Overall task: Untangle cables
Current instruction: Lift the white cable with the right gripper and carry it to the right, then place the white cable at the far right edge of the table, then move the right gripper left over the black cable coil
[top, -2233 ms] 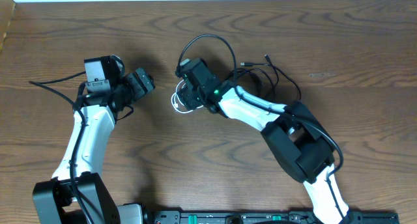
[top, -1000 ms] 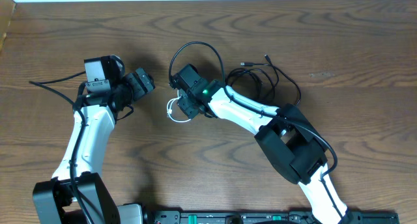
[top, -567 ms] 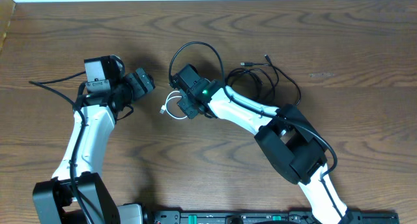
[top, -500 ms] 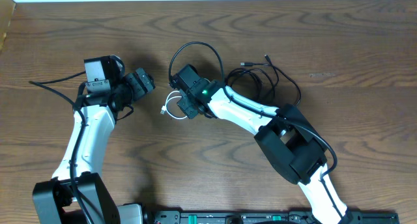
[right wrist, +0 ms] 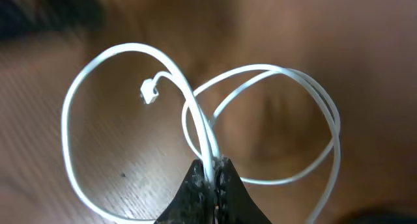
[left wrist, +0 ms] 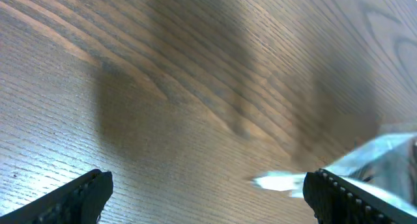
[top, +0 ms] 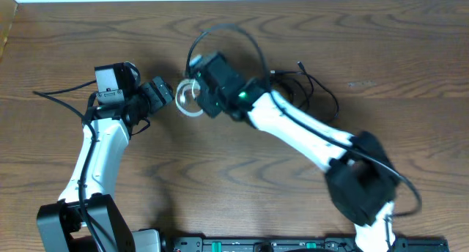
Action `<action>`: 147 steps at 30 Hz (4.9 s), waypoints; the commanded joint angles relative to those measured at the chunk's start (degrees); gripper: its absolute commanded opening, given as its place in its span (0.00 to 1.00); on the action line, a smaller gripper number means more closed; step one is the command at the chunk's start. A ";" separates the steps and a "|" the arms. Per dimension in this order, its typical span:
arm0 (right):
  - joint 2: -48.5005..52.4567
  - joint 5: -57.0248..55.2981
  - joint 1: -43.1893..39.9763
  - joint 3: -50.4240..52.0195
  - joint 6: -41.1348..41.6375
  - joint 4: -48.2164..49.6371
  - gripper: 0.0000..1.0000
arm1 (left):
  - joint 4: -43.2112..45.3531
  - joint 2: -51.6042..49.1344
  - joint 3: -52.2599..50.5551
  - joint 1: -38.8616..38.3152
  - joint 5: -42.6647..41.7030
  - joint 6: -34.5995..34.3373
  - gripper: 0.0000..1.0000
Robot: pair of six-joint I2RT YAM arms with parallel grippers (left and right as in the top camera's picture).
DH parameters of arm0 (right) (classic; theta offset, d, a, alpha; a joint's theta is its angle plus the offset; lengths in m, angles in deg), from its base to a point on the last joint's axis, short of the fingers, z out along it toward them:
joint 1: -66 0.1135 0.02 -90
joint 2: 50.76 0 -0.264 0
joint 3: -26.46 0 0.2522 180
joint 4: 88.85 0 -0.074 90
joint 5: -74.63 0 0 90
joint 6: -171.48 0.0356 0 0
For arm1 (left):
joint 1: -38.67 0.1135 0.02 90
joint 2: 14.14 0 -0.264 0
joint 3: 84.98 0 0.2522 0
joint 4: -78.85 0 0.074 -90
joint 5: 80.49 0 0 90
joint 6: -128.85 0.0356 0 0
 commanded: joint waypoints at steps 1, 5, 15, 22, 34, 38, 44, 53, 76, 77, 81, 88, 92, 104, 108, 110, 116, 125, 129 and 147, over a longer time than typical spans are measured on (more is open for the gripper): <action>-5.49 -4.68 -2.21 -1.57 -1.29 -0.44 0.01 | -0.15 0.07 0.70 0.17 0.42 0.09 0.98; -8.17 -10.08 -4.72 -1.57 -1.29 -1.51 0.01 | -0.15 0.07 0.70 0.20 0.42 0.07 0.98; -9.35 -16.96 -16.46 -1.55 2.12 -11.65 0.01 | -0.15 0.07 0.70 0.20 0.42 0.09 0.98; -8.96 -16.70 -28.89 -1.46 6.95 -19.52 0.01 | -0.15 0.07 0.70 0.17 0.42 0.07 0.98; -8.68 -16.50 -52.28 2.69 9.75 -23.15 0.01 | -0.15 0.07 0.70 0.17 0.42 0.07 0.98; -8.68 -16.31 -58.01 3.80 9.75 -22.67 0.01 | -0.15 0.07 0.70 0.17 0.39 0.07 0.98; -8.66 -16.31 -64.76 5.97 9.75 -20.26 0.01 | -0.15 0.07 0.70 0.20 0.42 0.07 0.98; -8.63 -1.64 -72.15 11.82 9.68 -8.02 0.01 | -0.15 0.07 0.70 0.20 0.42 0.07 0.98; -8.52 2.78 -73.05 13.92 9.73 -6.80 0.88 | -0.15 0.07 0.70 0.17 0.42 0.09 0.98; -8.50 4.39 -72.85 13.94 9.70 -6.82 0.88 | -0.15 0.07 0.70 0.20 0.42 0.09 0.98; -8.15 13.25 -71.28 13.94 9.73 -6.95 0.90 | -0.15 0.07 0.70 0.20 0.42 0.07 0.98; -7.82 17.16 -66.84 13.94 10.27 -7.78 0.99 | -0.15 0.07 0.70 0.17 0.42 0.09 0.98; -7.82 19.89 -63.47 14.32 16.79 -10.34 0.99 | -0.15 0.07 0.70 0.20 0.42 0.09 0.98; -7.82 16.63 -49.31 14.62 17.79 -10.27 0.99 | -0.15 0.07 0.70 0.20 0.42 0.07 0.98; -7.82 13.62 -45.99 14.62 17.62 -9.99 0.99 | -0.15 0.07 0.70 0.20 0.42 0.09 0.98; -7.82 13.68 -44.57 14.62 17.64 -9.16 0.99 | -0.15 0.07 0.70 0.17 0.42 0.07 0.98; -7.82 13.22 -42.38 14.62 17.62 -8.72 0.99 | -0.15 0.07 0.70 0.20 0.39 0.07 0.98; -7.82 13.31 -42.29 14.64 17.62 -9.18 0.99 | -0.15 0.07 0.70 0.17 0.42 0.07 0.98; -7.82 13.29 -42.29 14.64 17.62 -9.66 0.99 | -0.15 0.07 0.70 0.17 0.42 0.07 0.98; -7.82 13.68 -37.42 14.82 17.62 -7.65 0.99 | -0.15 0.07 0.70 0.17 0.42 0.07 0.98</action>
